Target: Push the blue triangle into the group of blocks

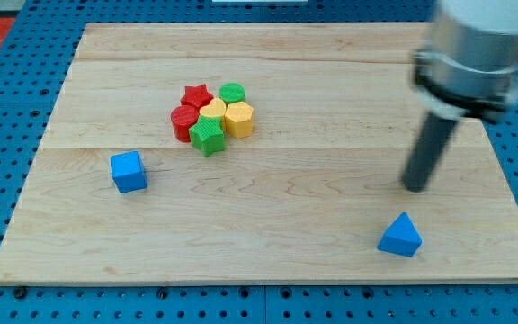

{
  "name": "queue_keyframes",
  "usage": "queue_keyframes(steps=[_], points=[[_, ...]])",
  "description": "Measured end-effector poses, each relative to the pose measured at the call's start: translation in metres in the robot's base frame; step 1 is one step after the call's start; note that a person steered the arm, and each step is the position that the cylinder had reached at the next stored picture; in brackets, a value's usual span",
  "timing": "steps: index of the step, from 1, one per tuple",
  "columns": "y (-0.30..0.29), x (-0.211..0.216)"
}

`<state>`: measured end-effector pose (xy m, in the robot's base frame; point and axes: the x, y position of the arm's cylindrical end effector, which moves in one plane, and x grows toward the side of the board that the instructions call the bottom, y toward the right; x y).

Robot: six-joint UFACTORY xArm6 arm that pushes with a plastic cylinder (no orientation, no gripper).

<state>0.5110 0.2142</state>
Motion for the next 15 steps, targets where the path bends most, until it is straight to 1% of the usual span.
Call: queue_keyframes(steps=[1, 2, 3, 4, 5, 6, 7, 8, 9, 10, 11, 12, 13, 14, 15], points=[[0.017, 0.071], [-0.026, 0.093], [-0.063, 0.046], [-0.100, 0.019], [-0.082, 0.028], [-0.045, 0.035], [-0.071, 0.055], [-0.124, 0.057], [-0.164, 0.057], [-0.186, 0.056], [-0.172, 0.050], [-0.155, 0.022], [-0.144, 0.003], [-0.132, -0.004], [-0.146, -0.027]])
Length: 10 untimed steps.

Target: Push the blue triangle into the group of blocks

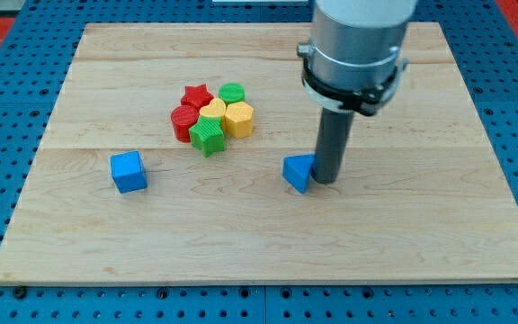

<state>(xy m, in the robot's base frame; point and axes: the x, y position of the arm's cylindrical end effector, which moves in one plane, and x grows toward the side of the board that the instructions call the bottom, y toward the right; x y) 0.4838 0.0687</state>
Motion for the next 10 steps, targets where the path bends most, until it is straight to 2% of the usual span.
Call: queue_keyframes(steps=[1, 2, 4, 7, 10], points=[[-0.016, -0.002], [-0.017, 0.021], [-0.040, -0.003], [-0.093, 0.009], [-0.095, -0.003]])
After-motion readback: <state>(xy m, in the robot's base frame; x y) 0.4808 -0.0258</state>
